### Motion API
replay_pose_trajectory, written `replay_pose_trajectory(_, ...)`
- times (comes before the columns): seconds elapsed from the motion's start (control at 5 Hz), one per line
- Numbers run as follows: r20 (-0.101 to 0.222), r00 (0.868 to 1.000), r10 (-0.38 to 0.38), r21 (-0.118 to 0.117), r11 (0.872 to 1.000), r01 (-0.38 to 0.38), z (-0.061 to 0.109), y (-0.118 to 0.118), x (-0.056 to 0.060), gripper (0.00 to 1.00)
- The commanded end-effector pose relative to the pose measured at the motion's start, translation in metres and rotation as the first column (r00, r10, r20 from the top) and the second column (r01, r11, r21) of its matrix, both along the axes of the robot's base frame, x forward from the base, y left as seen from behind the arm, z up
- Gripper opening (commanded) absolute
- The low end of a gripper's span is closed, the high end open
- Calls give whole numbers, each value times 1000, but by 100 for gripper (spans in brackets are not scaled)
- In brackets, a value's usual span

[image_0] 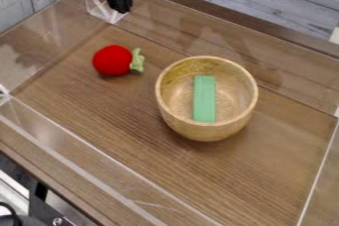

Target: Move the red object to the right side of the table

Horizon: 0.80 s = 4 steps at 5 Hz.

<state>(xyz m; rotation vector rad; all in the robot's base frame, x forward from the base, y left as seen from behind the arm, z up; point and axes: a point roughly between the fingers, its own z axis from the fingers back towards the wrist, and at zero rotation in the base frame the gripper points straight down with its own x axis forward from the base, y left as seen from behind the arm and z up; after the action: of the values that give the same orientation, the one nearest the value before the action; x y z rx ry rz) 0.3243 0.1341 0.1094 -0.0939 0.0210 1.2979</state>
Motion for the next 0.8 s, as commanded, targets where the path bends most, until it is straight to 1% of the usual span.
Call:
replay_pose_trajectory(0.0, 52, 998, -45, 58, 997, 42, 13, 4, -1, 0)
replay_pose_trajectory(0.2, 40, 999, -28, 78, 997, 25, 3, 8, -2, 0)
replay_pose_trajectory(0.4, 34, 998, 45, 98, 994, -48, -8, 9, -8, 0)
replay_pose_trajectory(0.6, 34, 996, 86, 117, 989, -89, -17, 10, -14, 0)
